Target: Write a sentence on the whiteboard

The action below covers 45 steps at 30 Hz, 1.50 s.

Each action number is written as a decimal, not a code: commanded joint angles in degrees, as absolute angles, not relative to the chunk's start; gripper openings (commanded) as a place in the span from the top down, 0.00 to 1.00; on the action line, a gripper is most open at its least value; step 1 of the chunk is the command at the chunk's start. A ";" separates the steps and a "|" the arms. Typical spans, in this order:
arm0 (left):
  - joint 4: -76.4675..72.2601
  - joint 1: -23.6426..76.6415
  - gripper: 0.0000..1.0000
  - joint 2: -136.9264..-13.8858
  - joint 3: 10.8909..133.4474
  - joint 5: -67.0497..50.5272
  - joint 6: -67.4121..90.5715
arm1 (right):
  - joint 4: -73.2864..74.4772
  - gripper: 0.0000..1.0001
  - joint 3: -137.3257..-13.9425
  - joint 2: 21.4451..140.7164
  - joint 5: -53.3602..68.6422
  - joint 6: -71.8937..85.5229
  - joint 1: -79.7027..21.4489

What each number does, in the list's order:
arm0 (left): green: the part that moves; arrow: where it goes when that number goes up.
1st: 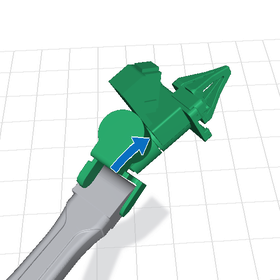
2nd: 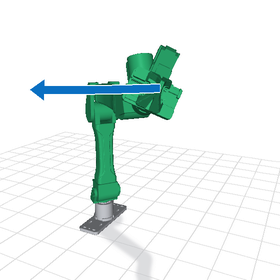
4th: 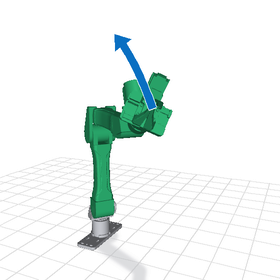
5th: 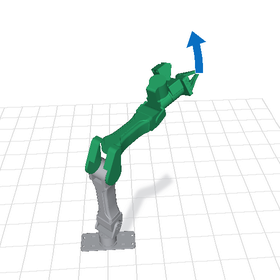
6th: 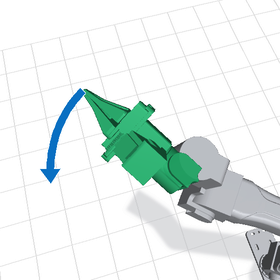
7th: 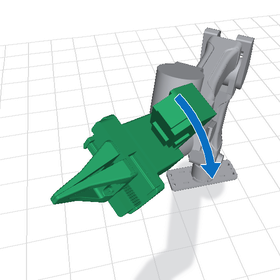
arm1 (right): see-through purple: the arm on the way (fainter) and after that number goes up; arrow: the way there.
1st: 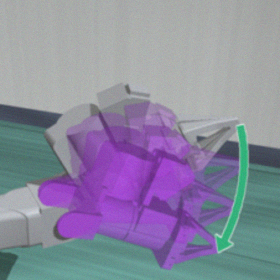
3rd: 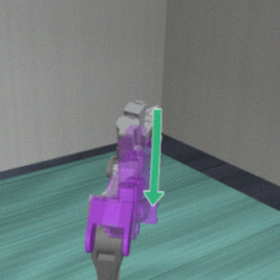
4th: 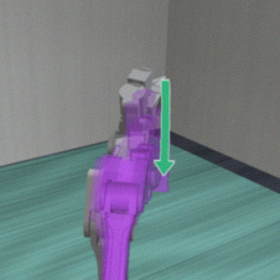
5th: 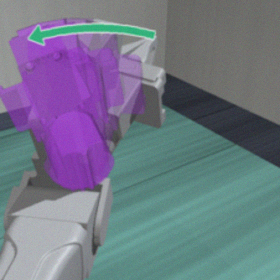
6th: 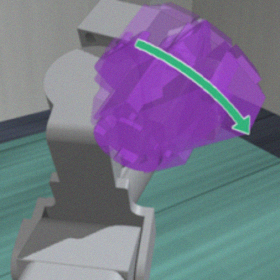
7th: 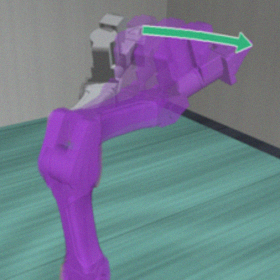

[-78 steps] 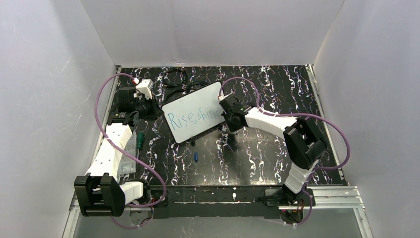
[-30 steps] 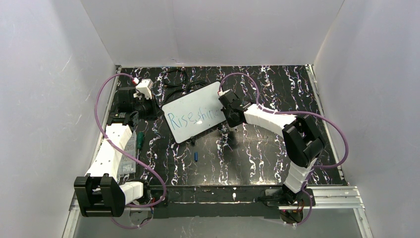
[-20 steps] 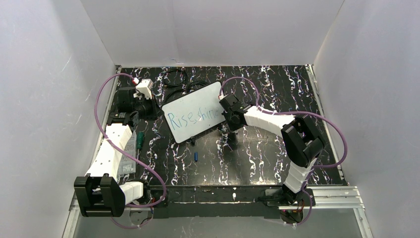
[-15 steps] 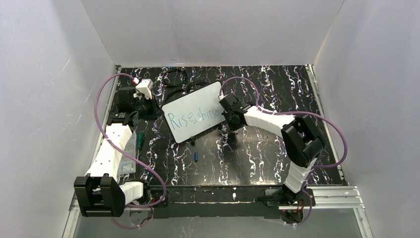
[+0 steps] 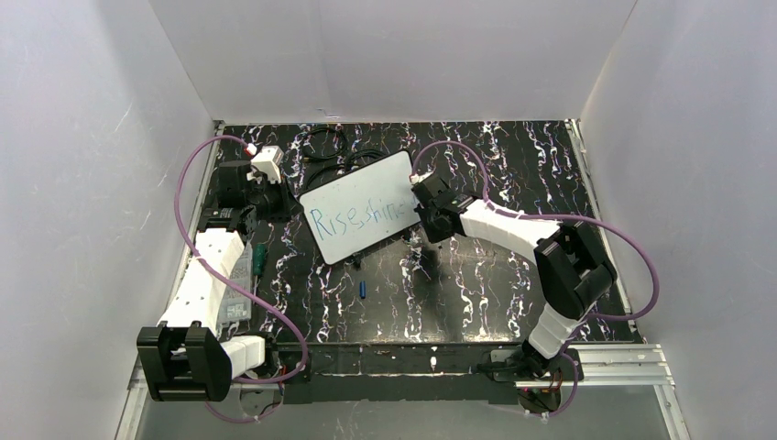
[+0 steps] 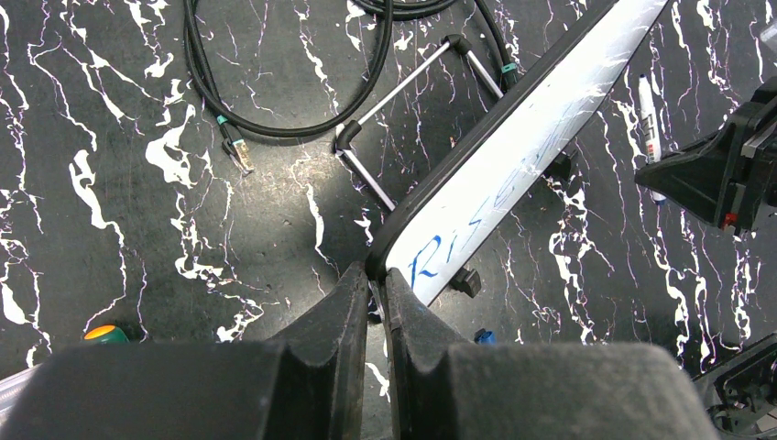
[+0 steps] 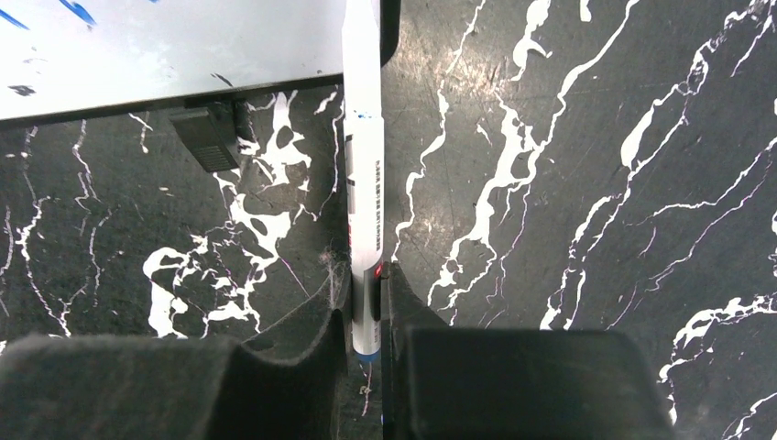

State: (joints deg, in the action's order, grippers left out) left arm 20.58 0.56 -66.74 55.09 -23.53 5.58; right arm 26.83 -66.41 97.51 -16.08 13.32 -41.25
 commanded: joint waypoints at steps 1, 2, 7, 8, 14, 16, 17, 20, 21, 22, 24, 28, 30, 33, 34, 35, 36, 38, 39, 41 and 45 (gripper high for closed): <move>20.30 0.40 1.00 -64.37 54.98 -23.51 5.10 | 26.13 0.99 -65.47 98.07 -15.53 13.75 -41.04; 20.30 0.36 1.00 -64.36 55.01 -23.54 5.10 | 26.03 0.99 -65.52 98.39 -15.41 13.59 -41.02; 20.30 0.37 1.00 -64.47 55.01 -23.55 5.12 | 25.49 0.99 -66.19 99.34 -15.42 13.06 -41.04; 20.30 0.35 1.00 -64.44 55.02 -23.55 5.11 | 25.42 0.99 -66.45 99.52 -15.39 12.95 -41.04; 20.30 0.35 1.00 -64.50 55.04 -23.51 5.10 | 25.57 0.99 -67.55 100.92 -15.48 12.44 -41.04; 20.30 0.35 1.00 -64.50 55.07 -23.55 5.05 | 25.49 0.99 -67.74 101.19 -15.47 12.40 -41.00; 20.30 0.40 1.00 -64.51 55.06 -23.49 5.04 | 25.49 0.99 -67.76 101.31 -15.51 12.35 -41.02; 20.30 0.40 1.00 -64.53 55.06 -23.46 5.01 | 25.36 0.99 -67.93 101.67 -15.49 12.14 -41.00; 20.30 0.36 1.00 -64.51 55.10 -23.49 5.01 | 25.27 0.99 -67.94 101.72 -15.47 12.06 -41.04; 20.30 0.36 1.00 -64.51 55.11 -23.51 5.05 | 25.23 0.99 -68.01 101.78 -15.47 12.04 -41.04; 20.30 0.41 1.00 -64.57 55.11 -23.54 5.06 | 25.14 0.99 -68.11 101.87 -15.32 12.01 -41.04; 20.30 0.32 1.00 -64.52 55.02 -23.55 5.01 | 25.05 0.99 -68.12 101.92 -15.40 11.81 -41.04; 20.30 0.35 1.00 -64.46 55.02 -23.55 5.01 | 24.97 0.99 -68.07 101.91 -15.41 11.78 -41.04; 20.30 0.38 1.00 -64.43 55.02 -23.55 5.02 | 24.88 0.99 -68.03 102.10 -15.44 11.78 -41.04; 20.35 0.41 1.00 -64.44 55.00 -23.52 5.02 | 24.75 0.99 -67.94 102.13 -15.41 11.78 -41.04; 20.31 0.40 1.00 -64.45 55.02 -23.55 5.01 | 24.70 0.99 -67.86 102.17 -15.36 11.78 -41.00; 20.30 0.43 1.00 -64.37 55.02 -23.51 5.01 | 24.70 0.99 -67.92 102.18 -15.41 11.72 -41.00; 20.30 0.43 1.00 -64.35 55.00 -23.46 5.01 | 24.70 0.99 -67.94 102.22 -15.43 11.69 -41.04; 20.30 0.36 1.00 -64.34 55.02 -23.42 5.01 | 24.70 0.99 -67.96 102.17 -15.46 11.69 -41.02; 20.30 0.35 1.00 -64.35 55.02 -23.46 5.01 | 24.65 0.99 -68.09 102.03 -15.83 11.59 -41.04; 20.39 0.40 1.00 -64.36 55.02 -23.34 5.02 | 26.18 0.99 -68.44 100.91 -16.95 11.49 -41.04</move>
State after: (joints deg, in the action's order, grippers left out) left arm 20.58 0.56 -66.74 55.09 -23.51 5.58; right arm 26.48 -65.91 101.71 -15.75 11.90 -41.25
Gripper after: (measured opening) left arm 0.085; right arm 0.194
